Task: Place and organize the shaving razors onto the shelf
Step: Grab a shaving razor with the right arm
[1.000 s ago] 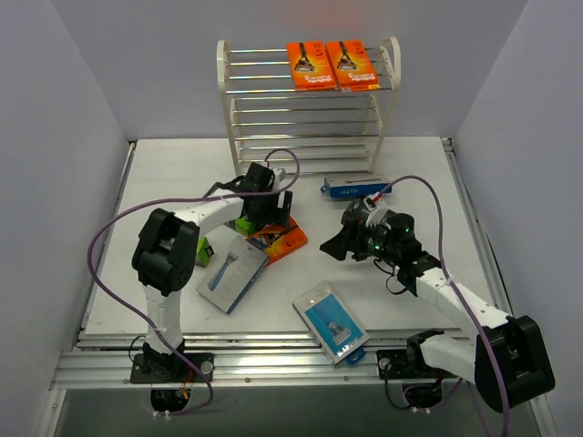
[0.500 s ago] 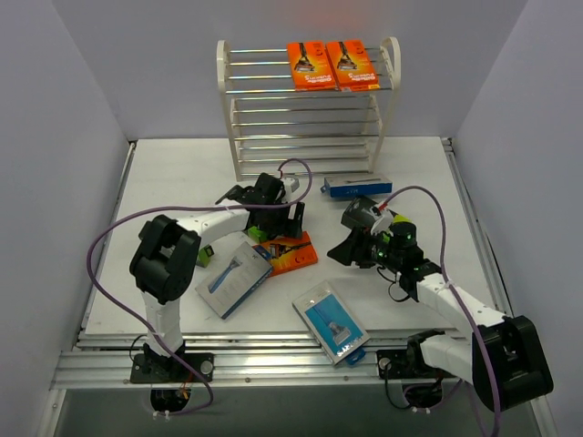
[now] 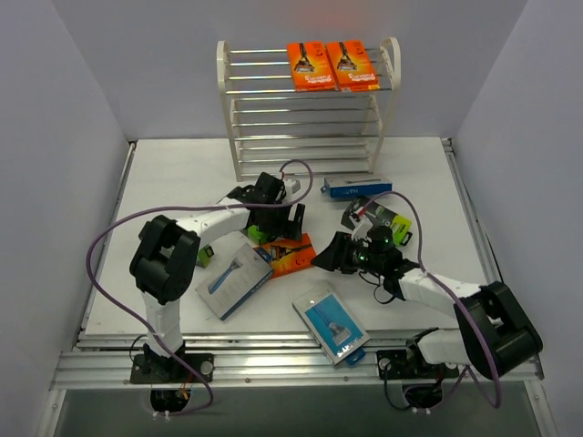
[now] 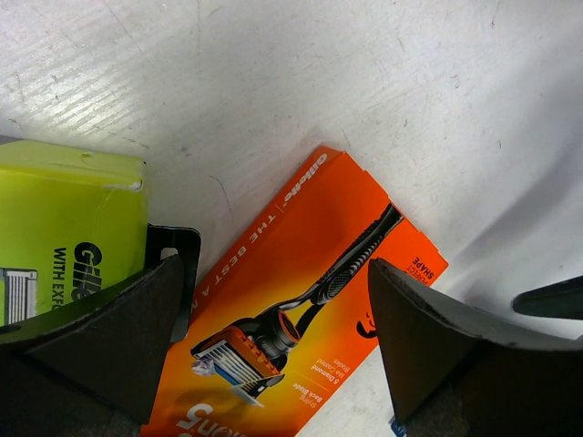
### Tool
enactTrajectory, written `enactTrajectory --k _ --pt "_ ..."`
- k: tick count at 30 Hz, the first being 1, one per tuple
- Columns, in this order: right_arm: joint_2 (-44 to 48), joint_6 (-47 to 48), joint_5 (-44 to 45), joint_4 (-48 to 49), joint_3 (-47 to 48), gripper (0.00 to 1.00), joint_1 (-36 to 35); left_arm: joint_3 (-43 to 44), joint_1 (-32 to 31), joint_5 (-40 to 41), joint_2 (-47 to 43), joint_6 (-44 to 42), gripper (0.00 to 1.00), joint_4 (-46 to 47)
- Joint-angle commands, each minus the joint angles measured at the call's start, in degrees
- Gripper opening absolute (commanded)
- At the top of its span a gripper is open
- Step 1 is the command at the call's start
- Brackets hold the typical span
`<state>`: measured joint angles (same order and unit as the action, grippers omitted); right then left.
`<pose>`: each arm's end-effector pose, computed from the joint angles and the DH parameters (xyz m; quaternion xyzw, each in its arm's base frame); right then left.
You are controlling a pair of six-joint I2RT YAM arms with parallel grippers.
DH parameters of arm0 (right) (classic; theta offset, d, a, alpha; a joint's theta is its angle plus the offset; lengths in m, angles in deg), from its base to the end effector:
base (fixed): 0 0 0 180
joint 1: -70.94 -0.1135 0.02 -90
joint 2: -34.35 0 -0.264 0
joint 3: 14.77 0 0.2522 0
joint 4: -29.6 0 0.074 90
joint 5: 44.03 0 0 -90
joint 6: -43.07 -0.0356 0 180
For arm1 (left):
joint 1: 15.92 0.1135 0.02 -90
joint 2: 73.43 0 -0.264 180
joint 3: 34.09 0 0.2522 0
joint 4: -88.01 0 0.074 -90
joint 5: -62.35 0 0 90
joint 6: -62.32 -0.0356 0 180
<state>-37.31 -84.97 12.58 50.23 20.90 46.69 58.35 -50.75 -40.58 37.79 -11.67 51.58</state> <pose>0.2117 0.1169 0.1884 -0.0815 0.7771 0.4959 0.3788 0.3372 -0.2443 0.1891 0.1882 0.9299 -0.2246 0.2222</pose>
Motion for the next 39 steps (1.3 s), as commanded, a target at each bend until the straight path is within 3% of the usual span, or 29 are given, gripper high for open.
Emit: enactTrajectory --k 1,11,18,30,36,39 --pt "-3.3 -3.61 1.66 8.31 -0.2 0.55 -1.59 -0.18 -0.15 -3.07 -1.27 0.6 0.9 -4.92" --pt "-11.39 -6.08 3.24 15.26 0.15 0.52 -3.08 -0.81 0.38 -0.61 -1.62 -1.24 0.9 -5.18" --pt "-14.65 -6.34 3.15 16.58 1.64 0.52 -3.79 0.87 0.64 7.47 -2.41 -3.09 0.9 -8.26" --pt "-22.73 -8.36 2.63 23.26 4.63 0.51 -4.75 1.66 5.47 12.49 -3.11 -2.83 0.9 -10.72" --pt "-26.07 -9.15 2.36 25.72 5.95 0.52 -4.75 3.15 5.21 24.42 -5.83 -6.51 0.9 -14.23" --pt "-27.04 -9.24 2.36 25.64 6.91 0.52 -4.84 3.24 5.21 26.46 -7.07 -7.57 0.91 -14.85"
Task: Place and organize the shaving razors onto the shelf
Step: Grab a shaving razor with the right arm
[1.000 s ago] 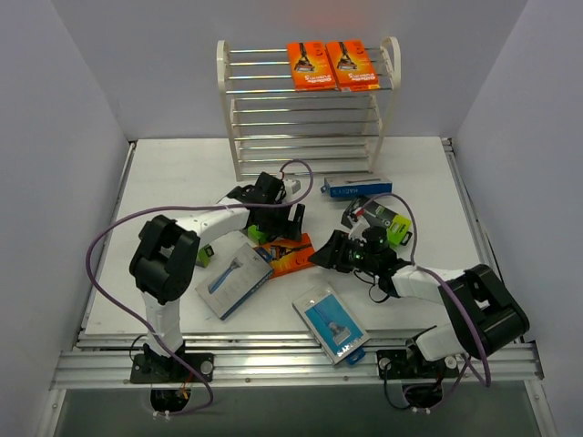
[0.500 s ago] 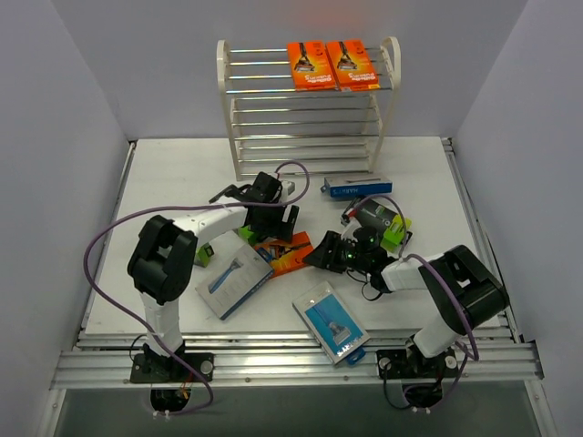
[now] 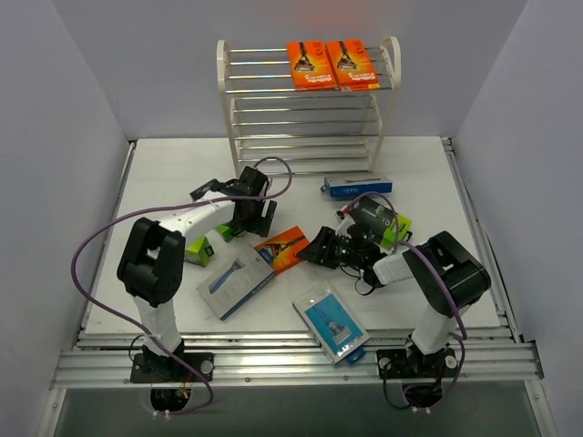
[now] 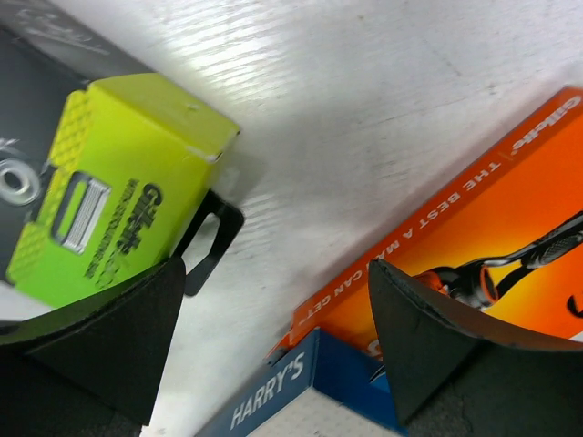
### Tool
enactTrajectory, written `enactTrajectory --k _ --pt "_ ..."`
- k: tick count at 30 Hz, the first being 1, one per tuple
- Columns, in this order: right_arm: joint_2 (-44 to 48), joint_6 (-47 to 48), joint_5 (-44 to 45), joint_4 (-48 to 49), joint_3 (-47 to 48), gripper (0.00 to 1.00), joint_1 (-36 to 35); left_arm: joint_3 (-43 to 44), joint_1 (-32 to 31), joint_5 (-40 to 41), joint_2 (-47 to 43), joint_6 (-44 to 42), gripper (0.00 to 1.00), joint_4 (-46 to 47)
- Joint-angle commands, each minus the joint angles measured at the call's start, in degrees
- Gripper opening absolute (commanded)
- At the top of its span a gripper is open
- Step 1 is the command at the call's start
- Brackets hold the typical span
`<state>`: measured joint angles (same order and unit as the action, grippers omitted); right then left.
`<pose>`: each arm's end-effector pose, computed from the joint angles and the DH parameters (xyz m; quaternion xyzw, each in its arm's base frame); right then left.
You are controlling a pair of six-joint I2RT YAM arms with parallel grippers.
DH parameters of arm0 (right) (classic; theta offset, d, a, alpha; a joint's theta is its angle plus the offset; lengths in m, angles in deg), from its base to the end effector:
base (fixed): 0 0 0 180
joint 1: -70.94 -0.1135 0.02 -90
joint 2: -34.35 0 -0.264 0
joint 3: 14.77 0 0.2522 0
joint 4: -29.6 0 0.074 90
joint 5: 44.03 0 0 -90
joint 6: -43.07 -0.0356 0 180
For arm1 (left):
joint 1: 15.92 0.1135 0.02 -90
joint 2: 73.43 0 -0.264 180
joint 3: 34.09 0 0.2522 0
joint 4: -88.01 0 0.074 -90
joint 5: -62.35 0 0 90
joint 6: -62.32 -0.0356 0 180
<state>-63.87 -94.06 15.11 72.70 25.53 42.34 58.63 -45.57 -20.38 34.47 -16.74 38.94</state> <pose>0.2483 0.1562 0.1344 -0.0372 0.7800 0.5274 0.3348 0.3429 -0.1900 0.2002 0.1442 0.9623 -0.0192 0.2300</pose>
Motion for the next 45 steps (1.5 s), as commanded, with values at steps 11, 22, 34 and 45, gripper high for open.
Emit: enactTrajectory --k 11,22,34,45 --pt "-3.56 1.17 1.06 -0.17 8.34 0.52 -0.4 2.43 -1.55 0.31 -7.79 -2.68 0.91 -0.3" --pt "-9.63 0.46 0.44 0.97 14.32 0.52 -0.4 2.08 -1.46 -10.34 -4.28 -0.13 0.91 2.0" --pt "-9.01 0.29 0.27 3.52 11.08 0.52 -0.23 3.13 -0.76 -17.99 2.93 4.97 0.9 3.49" --pt "-7.7 -1.2 0.09 6.77 6.77 0.51 -0.4 1.29 2.58 -25.37 5.31 8.84 0.83 7.27"
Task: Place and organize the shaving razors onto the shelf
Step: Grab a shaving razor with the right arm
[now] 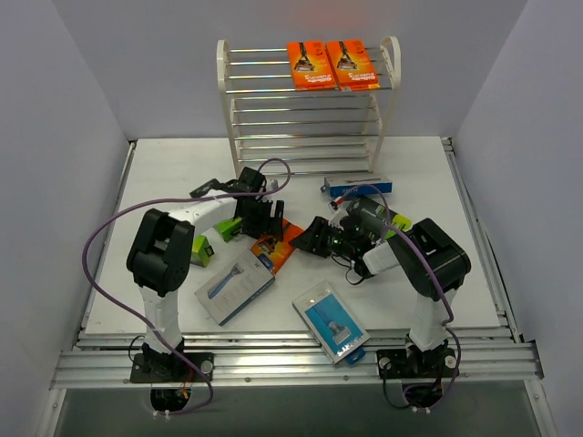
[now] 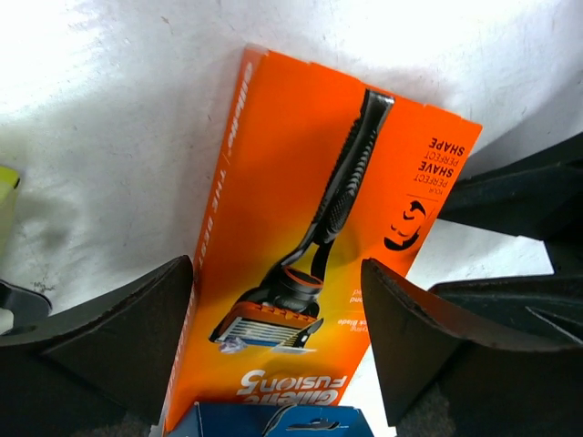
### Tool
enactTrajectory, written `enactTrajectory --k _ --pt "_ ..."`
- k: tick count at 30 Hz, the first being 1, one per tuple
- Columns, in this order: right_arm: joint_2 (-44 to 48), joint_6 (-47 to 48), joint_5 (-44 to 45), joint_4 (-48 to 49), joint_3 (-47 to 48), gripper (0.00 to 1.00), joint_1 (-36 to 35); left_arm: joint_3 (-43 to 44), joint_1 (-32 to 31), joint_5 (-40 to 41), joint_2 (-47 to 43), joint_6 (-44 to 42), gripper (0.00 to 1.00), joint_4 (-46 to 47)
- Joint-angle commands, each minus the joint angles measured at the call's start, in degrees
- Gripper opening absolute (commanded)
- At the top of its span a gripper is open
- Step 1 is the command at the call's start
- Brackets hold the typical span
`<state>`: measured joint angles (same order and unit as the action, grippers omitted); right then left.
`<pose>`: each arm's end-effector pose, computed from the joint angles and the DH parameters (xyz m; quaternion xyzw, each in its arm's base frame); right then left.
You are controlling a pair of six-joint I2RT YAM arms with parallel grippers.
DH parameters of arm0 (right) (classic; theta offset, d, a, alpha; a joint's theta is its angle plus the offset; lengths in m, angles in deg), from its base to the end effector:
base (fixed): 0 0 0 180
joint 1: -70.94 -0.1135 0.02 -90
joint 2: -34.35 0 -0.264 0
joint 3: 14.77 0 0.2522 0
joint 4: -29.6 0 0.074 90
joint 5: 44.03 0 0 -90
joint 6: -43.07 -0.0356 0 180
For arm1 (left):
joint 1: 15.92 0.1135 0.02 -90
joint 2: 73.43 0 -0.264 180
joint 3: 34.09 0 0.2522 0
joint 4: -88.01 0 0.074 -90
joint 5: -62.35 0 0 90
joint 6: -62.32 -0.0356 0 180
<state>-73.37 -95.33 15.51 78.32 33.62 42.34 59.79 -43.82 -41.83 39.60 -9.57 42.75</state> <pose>0.2828 0.1747 0.1288 -0.0376 0.7602 0.5418 0.3565 0.3568 -0.1988 0.1759 0.1098 0.9619 -0.1967 0.1553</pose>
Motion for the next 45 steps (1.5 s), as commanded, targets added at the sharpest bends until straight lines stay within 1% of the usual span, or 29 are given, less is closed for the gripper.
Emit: enactTrajectory --k 1,3,5,9,13,15,20,22,23,29,31,34,38,45 --pt "1.9 -0.11 -0.48 1.33 -1.41 0.51 -0.4 0.13 0.83 -4.02 0.26 1.67 0.82 3.64" --pt "2.43 -0.2 -0.48 1.42 -1.76 0.51 -0.4 0.21 0.83 -4.19 0.61 1.58 0.78 3.64" --pt "3.04 -0.2 -0.39 1.07 -2.11 0.51 -0.4 0.39 0.83 -4.46 0.96 1.58 0.77 3.56" --pt "4.88 0.24 0.05 -0.6 -2.46 0.51 -0.4 0.83 0.83 -4.02 2.01 1.58 0.68 2.94" --pt "6.12 0.41 0.4 -1.57 -2.73 0.51 -0.4 1.18 0.83 -3.58 2.45 1.93 0.58 2.77" --pt "6.56 0.41 0.4 -2.01 -3.08 0.51 -0.4 1.36 0.83 -3.67 2.89 2.19 0.54 2.77" --pt "7.26 1.03 0.93 -2.97 -3.52 0.51 -0.4 1.88 0.83 -4.02 3.6 2.72 0.37 2.77" --pt "7.26 1.38 1.01 -3.24 -3.17 0.51 -0.32 1.89 0.83 -4.11 3.68 2.9 0.32 2.85" --pt "6.91 1.47 1.01 -3.67 -2.82 0.51 -0.32 1.89 0.83 -4.19 3.69 2.98 0.29 2.94" --pt "7.26 2.52 0.84 -6.57 -0.01 0.51 0.73 1.97 0.83 -5.16 4.3 3.51 0.17 3.21" --pt "7.52 3.05 0.75 -7.45 0.78 0.52 1.09 2.15 0.92 -5.6 4.48 3.95 0.11 3.29" --pt "8.4 3.49 0.66 -8.86 0.96 0.55 1.7 2.15 1.0 -6.91 4.83 4.83 0.03 3.56" --pt "9.81 4.1 1.1 -10.62 0.0 0.56 1.79 1.97 1.18 -9.11 5.09 6.15 0.02 4.52" --pt "9.81 3.49 1.45 -9.22 -1.76 0.57 1.71 0.74 1.18 -14.38 3.86 7.82 0.02 8.12"
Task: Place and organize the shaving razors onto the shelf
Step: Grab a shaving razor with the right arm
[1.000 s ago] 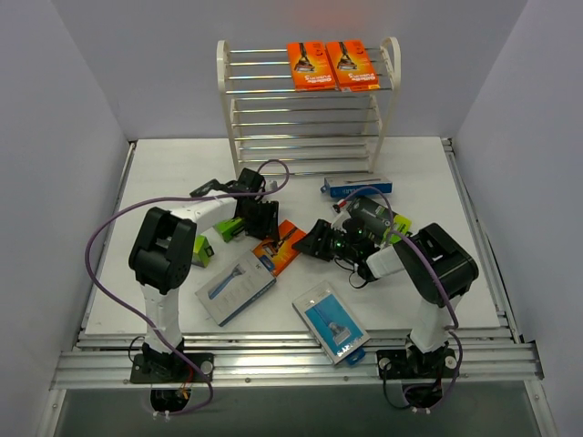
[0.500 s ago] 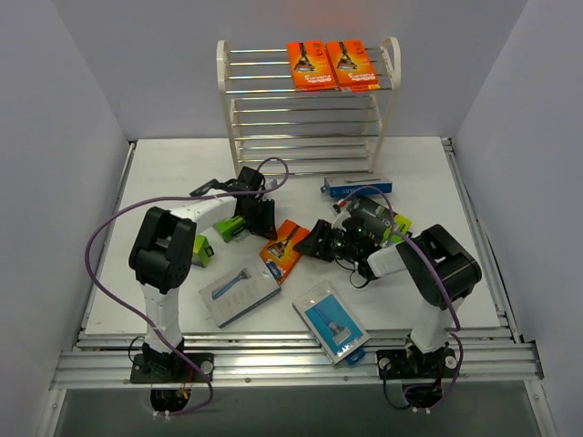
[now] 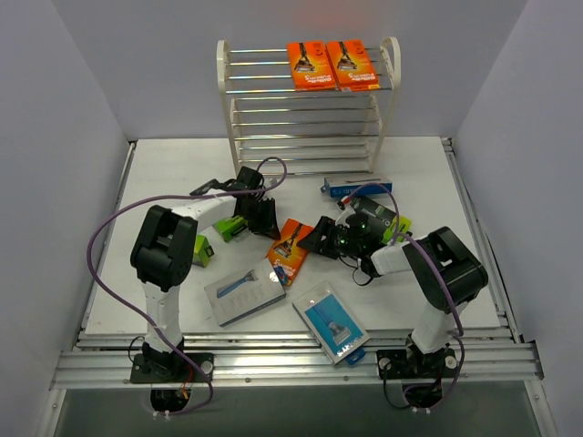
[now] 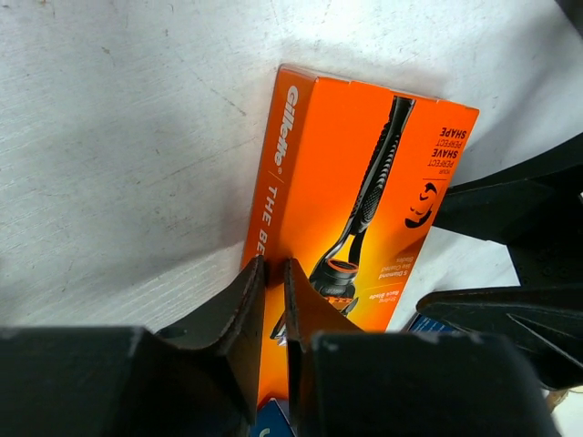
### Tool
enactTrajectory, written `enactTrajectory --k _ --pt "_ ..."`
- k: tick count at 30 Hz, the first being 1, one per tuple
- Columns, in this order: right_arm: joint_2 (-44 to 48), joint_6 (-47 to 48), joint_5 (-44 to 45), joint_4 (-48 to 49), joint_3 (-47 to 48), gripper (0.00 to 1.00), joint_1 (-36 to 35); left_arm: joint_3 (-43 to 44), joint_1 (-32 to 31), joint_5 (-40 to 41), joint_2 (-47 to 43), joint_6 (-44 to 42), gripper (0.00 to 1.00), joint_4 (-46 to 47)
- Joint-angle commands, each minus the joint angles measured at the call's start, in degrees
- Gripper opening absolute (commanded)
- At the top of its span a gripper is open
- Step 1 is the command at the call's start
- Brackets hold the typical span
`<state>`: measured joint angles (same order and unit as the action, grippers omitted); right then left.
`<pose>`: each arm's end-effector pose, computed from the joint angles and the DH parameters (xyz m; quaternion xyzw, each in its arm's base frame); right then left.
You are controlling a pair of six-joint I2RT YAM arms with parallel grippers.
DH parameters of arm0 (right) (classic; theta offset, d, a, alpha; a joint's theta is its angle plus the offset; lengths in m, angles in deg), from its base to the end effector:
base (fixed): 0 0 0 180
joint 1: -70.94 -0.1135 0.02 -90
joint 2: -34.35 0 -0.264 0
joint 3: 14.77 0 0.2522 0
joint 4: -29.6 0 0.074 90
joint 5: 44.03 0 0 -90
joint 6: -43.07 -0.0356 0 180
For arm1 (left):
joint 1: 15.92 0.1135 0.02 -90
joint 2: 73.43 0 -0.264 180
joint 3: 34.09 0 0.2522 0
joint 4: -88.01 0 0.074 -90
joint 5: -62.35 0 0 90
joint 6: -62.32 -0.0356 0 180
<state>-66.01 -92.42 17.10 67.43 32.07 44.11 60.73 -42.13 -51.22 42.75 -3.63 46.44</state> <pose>0.2766 0.1592 0.1420 -0.0234 0.7860 0.5055 0.3550 0.3704 -0.1982 0.1636 0.0657 0.9507 -0.2771 0.1231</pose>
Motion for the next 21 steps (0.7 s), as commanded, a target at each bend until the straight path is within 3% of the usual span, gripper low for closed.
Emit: enactTrajectory --k 1,10,21 --pt "2.45 0.5 -0.23 1.76 -0.21 0.57 -0.07 -0.46 -0.59 -5.6 0.37 2.22 0.02 4.87" --pt "1.57 -0.12 -0.23 1.67 0.84 0.6 0.02 -3.36 -1.11 -13.07 -4.21 5.03 0.02 11.72" --pt "2.18 -1.53 -0.76 2.64 2.69 0.61 0.37 -4.15 -2.52 -16.06 -5.53 6.53 0.02 14.45"
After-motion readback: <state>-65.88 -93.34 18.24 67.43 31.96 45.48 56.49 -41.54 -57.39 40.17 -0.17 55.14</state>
